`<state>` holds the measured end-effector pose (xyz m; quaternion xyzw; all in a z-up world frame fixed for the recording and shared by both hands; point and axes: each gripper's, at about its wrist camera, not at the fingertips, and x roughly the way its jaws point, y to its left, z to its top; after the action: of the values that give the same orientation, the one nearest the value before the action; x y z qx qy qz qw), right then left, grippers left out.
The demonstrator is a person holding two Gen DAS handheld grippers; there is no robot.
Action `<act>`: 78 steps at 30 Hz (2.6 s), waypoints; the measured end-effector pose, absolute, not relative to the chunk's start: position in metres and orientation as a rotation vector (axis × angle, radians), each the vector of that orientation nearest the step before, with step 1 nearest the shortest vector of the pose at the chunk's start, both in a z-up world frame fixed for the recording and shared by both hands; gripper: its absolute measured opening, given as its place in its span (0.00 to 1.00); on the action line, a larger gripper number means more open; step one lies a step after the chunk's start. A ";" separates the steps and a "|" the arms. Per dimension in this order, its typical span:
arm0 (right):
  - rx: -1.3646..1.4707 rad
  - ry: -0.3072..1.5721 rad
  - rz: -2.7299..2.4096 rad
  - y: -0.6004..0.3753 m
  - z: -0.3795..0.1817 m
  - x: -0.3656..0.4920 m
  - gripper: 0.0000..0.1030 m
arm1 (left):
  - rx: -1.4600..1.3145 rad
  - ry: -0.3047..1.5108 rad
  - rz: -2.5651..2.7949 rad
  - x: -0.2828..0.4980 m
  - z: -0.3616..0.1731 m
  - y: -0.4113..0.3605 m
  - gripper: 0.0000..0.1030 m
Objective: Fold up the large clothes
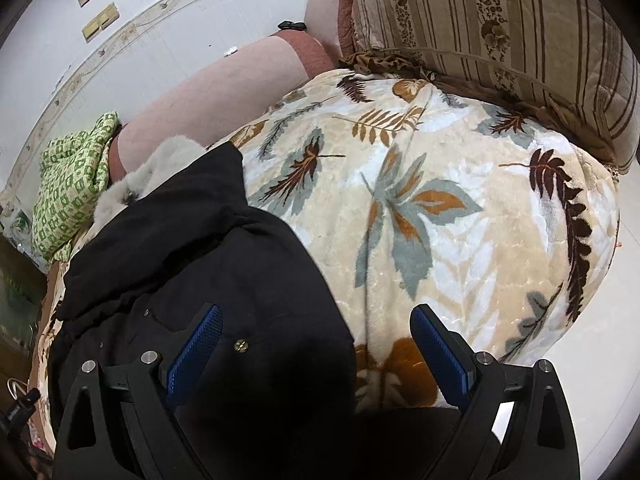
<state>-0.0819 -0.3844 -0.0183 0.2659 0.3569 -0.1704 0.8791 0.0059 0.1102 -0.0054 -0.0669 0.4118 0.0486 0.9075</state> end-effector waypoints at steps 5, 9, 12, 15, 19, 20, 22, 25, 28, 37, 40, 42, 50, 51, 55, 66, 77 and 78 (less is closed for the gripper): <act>0.615 0.761 -0.325 -0.396 -0.028 -0.081 0.94 | -0.330 0.964 -0.028 0.033 -0.018 0.151 0.72; 0.678 0.793 -0.251 -0.399 -0.040 -0.074 0.94 | -0.446 1.052 -0.172 0.051 -0.041 0.155 0.72; 0.689 0.816 -0.210 -0.399 -0.046 -0.066 0.94 | -0.552 1.086 -0.283 0.057 -0.058 0.151 0.72; 0.722 0.844 -0.167 -0.402 -0.053 -0.057 0.94 | -0.602 1.096 -0.309 0.060 -0.066 0.148 0.72; 0.794 0.885 -0.098 -0.407 -0.066 -0.045 0.94 | -0.627 1.075 -0.370 0.052 -0.066 0.141 0.72; 0.800 0.890 -0.090 -0.407 -0.067 -0.044 0.95 | -0.632 1.066 -0.385 0.048 -0.065 0.140 0.72; 0.813 0.890 -0.061 -0.408 -0.067 -0.042 0.95 | -0.664 1.056 -0.410 0.042 -0.067 0.143 0.72; 0.872 0.902 0.012 -0.408 -0.071 -0.041 0.95 | -0.722 1.057 -0.413 0.034 -0.077 0.150 0.72; 0.870 0.916 0.031 -0.407 -0.072 -0.042 0.95 | -0.791 1.052 -0.417 0.032 -0.082 0.164 0.72; 0.879 0.918 0.050 -0.401 -0.073 -0.048 0.95 | -0.858 1.072 -0.437 0.057 -0.086 0.181 0.72; 0.870 0.926 0.060 -0.396 -0.071 -0.049 0.95 | -0.820 1.118 -0.444 0.062 -0.095 0.166 0.73; 0.851 0.936 0.065 -0.393 -0.070 -0.049 0.95 | -0.790 1.098 -0.441 0.059 -0.094 0.161 0.75; 0.787 0.974 0.120 -0.376 -0.069 -0.051 0.95 | -0.680 1.106 -0.504 0.020 -0.096 0.141 0.75; 0.777 0.979 0.133 -0.372 -0.069 -0.052 0.95 | -0.639 1.099 -0.504 0.014 -0.093 0.136 0.75; 0.761 0.968 0.178 -0.365 -0.066 -0.059 0.95 | -0.585 1.094 -0.528 -0.006 -0.090 0.116 0.75; 0.667 1.005 0.289 -0.357 -0.061 -0.071 0.80 | -0.569 1.082 -0.487 -0.006 -0.096 0.112 0.76; 0.533 1.086 0.245 -0.341 -0.073 -0.070 0.60 | -0.522 1.073 -0.344 -0.011 -0.092 0.099 0.73; 0.536 1.082 0.251 -0.343 -0.072 -0.071 0.54 | -0.519 1.074 -0.333 -0.011 -0.091 0.099 0.69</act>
<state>-0.0705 -0.3428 -0.0719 0.2511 0.5076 0.1175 0.8158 -0.0109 0.0994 -0.0915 -0.2431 0.5031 -0.1559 0.8145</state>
